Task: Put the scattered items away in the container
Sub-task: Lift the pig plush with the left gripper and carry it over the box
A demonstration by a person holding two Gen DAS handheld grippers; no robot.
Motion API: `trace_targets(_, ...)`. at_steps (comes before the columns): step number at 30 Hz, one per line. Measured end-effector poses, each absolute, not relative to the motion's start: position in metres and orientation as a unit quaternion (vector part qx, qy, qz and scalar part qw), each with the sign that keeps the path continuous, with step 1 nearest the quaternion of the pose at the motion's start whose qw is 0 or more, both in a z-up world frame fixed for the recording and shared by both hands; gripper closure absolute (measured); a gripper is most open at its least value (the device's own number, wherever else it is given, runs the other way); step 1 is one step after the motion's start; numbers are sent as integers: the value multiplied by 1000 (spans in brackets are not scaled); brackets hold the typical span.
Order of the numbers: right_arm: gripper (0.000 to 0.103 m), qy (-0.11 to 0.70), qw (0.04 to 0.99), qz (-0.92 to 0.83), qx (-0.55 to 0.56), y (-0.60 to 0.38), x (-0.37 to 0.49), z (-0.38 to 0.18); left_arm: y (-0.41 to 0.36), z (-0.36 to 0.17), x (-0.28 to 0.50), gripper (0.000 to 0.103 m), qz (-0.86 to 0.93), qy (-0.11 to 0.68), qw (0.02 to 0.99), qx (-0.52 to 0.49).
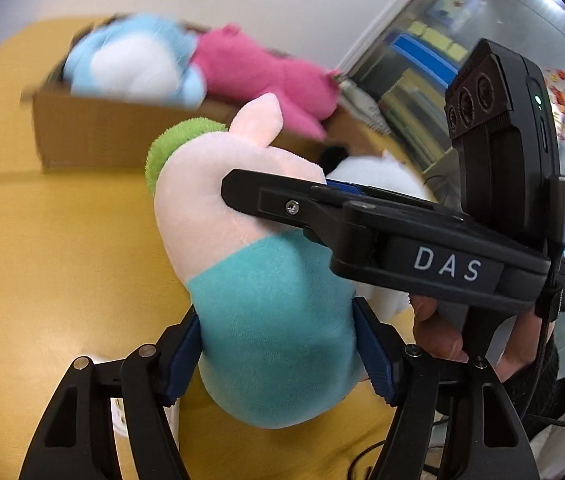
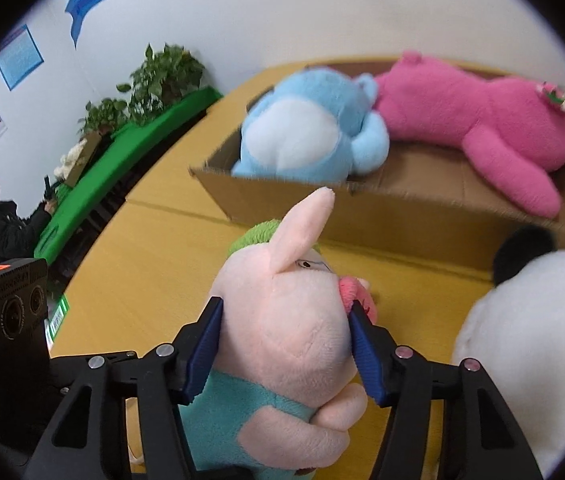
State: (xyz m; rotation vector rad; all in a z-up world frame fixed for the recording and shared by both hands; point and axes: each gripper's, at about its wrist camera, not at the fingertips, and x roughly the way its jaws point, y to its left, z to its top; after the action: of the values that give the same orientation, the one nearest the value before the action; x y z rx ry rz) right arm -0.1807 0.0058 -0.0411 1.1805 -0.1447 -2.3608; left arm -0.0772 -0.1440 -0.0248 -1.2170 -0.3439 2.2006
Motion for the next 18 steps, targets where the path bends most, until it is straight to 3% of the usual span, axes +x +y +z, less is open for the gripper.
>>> trace_targets(9,43,-60,223,-935,270,46,-230,79,-108,78,-172,29,874,-64,331,-350)
trace_targets(14,42,-68,204,-945,248,64,-300,85,-95,68,-255,28,872,-74,322,-361)
trace_targets(18,42,-79,193,-937,280,71,-355,41,-91,23,-300,28,849,-85,304,-423)
